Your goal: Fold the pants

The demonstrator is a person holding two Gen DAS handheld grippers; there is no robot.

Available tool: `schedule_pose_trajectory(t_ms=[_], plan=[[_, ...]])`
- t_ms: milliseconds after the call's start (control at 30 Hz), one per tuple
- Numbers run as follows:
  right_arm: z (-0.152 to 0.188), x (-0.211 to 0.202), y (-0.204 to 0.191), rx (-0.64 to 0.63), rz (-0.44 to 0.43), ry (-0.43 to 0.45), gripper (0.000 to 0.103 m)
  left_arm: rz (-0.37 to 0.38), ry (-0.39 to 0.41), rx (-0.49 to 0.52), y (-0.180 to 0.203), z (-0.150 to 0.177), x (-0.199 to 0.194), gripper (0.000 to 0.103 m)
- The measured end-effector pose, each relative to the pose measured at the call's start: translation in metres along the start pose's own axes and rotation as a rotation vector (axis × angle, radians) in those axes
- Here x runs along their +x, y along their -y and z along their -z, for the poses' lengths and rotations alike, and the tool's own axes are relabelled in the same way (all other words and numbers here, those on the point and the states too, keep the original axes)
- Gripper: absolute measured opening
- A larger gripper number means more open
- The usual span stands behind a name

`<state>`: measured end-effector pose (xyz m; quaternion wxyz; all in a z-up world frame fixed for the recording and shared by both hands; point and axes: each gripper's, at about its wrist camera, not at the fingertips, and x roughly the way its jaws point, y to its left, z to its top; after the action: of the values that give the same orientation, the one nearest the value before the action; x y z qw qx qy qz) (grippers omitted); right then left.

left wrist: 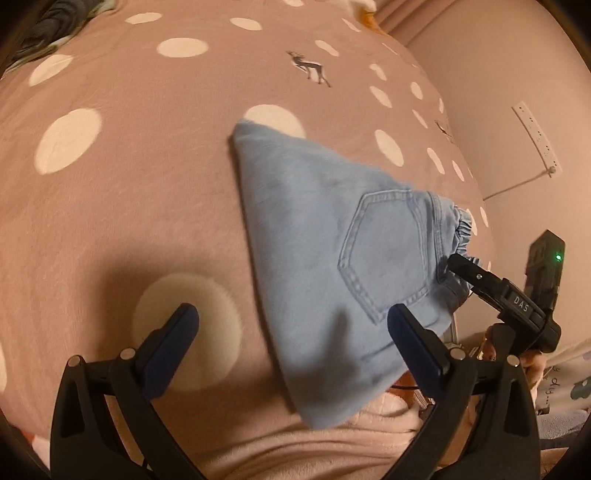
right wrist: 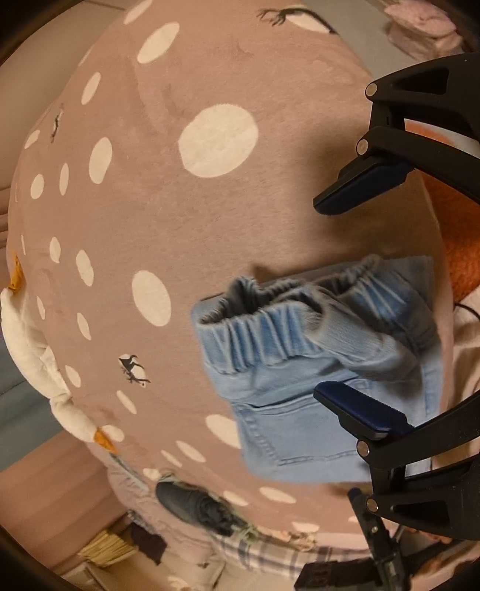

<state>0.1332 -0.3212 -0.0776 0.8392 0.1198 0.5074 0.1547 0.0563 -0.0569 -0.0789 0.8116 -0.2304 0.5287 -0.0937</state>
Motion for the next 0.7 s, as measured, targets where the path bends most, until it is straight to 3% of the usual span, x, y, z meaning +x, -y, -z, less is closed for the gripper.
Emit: schedule_pose_trajectory(t_ms=[167, 300, 467, 500, 533, 567, 600, 700], plan=[[-0.007, 0.02, 0.001, -0.004, -0.086, -0.059, 0.091, -0.018, -0.044, 0.008, 0.001, -0.008, 0.027, 0.102], [-0.01, 0.032, 0.002, -0.009, -0.137, -0.084, 0.091, -0.028, -0.031, 0.037, 0.003, -0.012, 0.032, 0.101], [-0.02, 0.043, 0.001, -0.04, -0.225, -0.091, 0.091, 0.037, -0.027, 0.031, 0.002, -0.021, 0.039, 0.101], [-0.022, 0.044, 0.002, -0.031, -0.242, -0.091, 0.091, 0.05, -0.027, 0.03, 0.003, -0.022, 0.04, 0.096], [-0.024, 0.045, 0.001, -0.024, -0.263, -0.096, 0.084, 0.055, -0.023, 0.033, 0.004, -0.023, 0.041, 0.093], [-0.024, 0.046, 0.0, -0.023, -0.271, -0.106, 0.073, 0.057, -0.02, 0.036, 0.005, -0.023, 0.041, 0.081], [-0.022, 0.046, -0.004, -0.025, -0.254, -0.107, 0.071, 0.055, -0.017, 0.037, 0.006, -0.023, 0.041, 0.071], [-0.017, 0.037, -0.014, -0.06, -0.218, -0.084, 0.053, 0.032, 0.0, 0.026, 0.007, -0.022, 0.04, 0.061]])
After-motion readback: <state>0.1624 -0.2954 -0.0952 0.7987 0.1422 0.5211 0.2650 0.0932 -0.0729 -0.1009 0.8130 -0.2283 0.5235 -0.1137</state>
